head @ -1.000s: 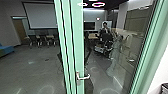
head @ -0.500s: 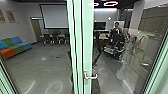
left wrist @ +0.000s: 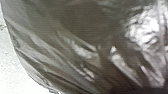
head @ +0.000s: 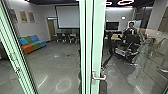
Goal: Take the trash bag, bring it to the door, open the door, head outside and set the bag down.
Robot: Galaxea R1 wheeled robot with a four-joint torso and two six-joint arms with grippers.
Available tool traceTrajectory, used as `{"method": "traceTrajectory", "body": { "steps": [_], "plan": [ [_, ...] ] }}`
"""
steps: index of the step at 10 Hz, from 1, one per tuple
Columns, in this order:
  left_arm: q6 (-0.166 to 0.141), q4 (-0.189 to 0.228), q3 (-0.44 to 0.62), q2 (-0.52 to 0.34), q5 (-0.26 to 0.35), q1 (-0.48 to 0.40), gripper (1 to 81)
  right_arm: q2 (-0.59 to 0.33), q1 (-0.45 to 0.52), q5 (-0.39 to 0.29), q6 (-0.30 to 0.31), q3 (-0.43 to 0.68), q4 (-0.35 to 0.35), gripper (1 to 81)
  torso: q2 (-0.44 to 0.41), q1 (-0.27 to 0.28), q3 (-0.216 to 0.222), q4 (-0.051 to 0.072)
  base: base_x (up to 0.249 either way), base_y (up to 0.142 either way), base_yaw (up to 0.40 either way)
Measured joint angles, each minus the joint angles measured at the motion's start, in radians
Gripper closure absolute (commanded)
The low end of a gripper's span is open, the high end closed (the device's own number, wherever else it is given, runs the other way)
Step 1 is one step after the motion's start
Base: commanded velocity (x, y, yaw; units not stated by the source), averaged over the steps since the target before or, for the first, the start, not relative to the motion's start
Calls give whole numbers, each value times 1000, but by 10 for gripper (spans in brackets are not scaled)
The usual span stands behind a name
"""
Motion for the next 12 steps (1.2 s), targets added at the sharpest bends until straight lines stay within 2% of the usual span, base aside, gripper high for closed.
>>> {"method": "traceTrajectory", "body": {
  "steps": [5,12],
  "plan": [
    [0,0,0,0,1,5,811,0,0,3,0,0,0,10,0,0,0,0,0,0,271],
    [0,1,-1,0,-1,-1,811,6,-3,-1,0,0,-1,10,0,0,0,0,0,0,192]
  ]
}}
